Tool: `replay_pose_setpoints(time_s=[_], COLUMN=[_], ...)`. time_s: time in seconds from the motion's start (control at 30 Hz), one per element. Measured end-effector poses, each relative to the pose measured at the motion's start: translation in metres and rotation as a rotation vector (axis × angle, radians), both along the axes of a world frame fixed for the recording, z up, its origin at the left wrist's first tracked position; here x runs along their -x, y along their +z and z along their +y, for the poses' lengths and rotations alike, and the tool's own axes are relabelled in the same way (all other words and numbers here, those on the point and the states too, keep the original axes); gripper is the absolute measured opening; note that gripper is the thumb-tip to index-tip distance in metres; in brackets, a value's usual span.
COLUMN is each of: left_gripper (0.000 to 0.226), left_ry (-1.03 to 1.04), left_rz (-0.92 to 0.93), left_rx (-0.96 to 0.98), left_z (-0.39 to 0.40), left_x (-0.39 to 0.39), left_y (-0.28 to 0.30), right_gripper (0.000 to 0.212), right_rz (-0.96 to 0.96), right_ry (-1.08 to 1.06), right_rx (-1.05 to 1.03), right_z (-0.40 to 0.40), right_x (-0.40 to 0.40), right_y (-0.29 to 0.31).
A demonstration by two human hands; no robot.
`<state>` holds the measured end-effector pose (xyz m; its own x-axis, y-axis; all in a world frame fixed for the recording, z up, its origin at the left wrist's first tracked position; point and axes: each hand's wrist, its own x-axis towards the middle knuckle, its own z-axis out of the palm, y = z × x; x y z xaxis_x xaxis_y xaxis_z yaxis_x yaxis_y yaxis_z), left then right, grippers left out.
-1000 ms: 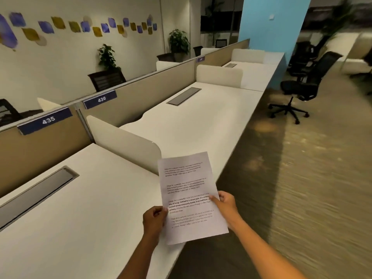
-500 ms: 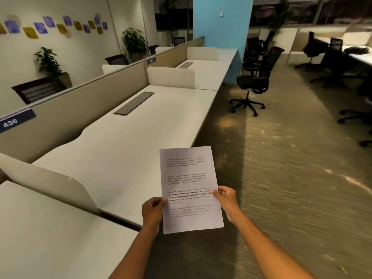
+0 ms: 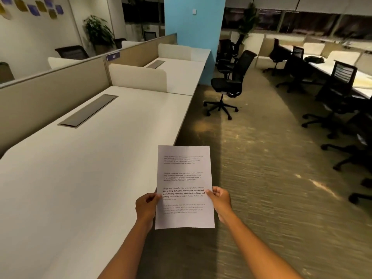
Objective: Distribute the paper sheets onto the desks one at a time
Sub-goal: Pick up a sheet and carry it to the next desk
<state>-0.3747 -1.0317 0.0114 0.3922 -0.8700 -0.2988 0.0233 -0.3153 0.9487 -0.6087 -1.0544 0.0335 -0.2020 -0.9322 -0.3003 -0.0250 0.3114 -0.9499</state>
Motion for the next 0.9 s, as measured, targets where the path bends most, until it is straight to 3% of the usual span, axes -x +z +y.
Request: replay_pose_setpoints(time_s=[0.4, 0.7, 0.9], left_gripper=[0.009, 0.009, 0.016], left_ry=[0.009, 0.149, 0.334], left_rz=[-0.015, -0.030, -0.074], left_rx=[0.008, -0.052, -0.114], left_z=[-0.180, -0.219, -0.231], left_x=[-0.080, -0.165, -0.214], left_y=[0.013, 0.001, -0.007], right_gripper=[0.014, 0.020, 0.023], right_rz=[0.061, 0.112, 0.292], right_ry=[0.066, 0.192, 0.392], right_rx=[0.019, 0.000, 0.027], right_z=[-0.184, -0.283, -0.357], right_x=[-0.069, -0.165, -0.243], right_y=[0.016, 0.012, -0.006])
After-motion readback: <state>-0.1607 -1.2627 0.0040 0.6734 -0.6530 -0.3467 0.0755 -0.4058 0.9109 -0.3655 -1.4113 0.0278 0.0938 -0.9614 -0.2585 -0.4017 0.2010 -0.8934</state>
